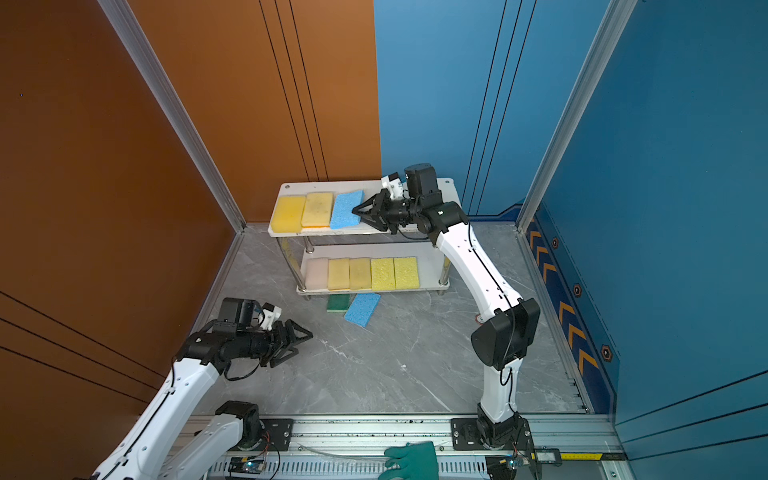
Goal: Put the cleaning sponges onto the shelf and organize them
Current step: 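Lower the blue sponge flat against the yellow-orange sponge on the shelf, then open the right gripper to release the blue sponge on the shelf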
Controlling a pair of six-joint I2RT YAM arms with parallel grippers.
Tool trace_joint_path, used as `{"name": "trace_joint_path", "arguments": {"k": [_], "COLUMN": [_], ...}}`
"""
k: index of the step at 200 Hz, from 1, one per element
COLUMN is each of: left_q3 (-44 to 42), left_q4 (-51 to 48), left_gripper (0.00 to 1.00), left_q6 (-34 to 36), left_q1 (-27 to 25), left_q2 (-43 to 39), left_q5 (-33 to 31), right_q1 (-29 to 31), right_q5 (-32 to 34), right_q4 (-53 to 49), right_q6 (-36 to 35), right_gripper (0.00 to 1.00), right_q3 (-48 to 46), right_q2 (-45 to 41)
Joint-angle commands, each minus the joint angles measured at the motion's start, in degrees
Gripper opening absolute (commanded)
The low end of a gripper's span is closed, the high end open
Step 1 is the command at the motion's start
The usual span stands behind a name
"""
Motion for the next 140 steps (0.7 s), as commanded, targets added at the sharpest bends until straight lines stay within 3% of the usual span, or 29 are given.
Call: {"name": "trace_joint_path", "arguments": {"k": [1, 53, 108, 140], "left_q3": [0.0, 0.2, 0.1, 0.1], "left_q4": [0.3, 0.3, 0.3, 0.3], "left_gripper": [0.73, 0.73, 0.74, 0.74], "left_q6": [-0.2, -0.2, -0.2, -0.1], "left_q1": [0.5, 0.5, 0.5, 0.5], "left_q2": [-0.5, -0.2, -0.2, 0.0], "left_q5": [0.4, 0.4, 0.4, 0.5], "right_q1": [-0.2, -0.7, 0.2, 0.8], "right_q5": [-0.4, 0.5, 3.4, 5.7], "right_q4": [0.3, -0.4, -9.3, -13.0], "right_q6": [-1.2, -2.5, -10.3, -13.6], "right_gripper": [0.33, 0.45, 0.64, 0.65], "right_q3": [-0.7, -2.0, 1.5, 3.6], "right_q2": [-1.7, -2.5, -1.0, 0.4]}}
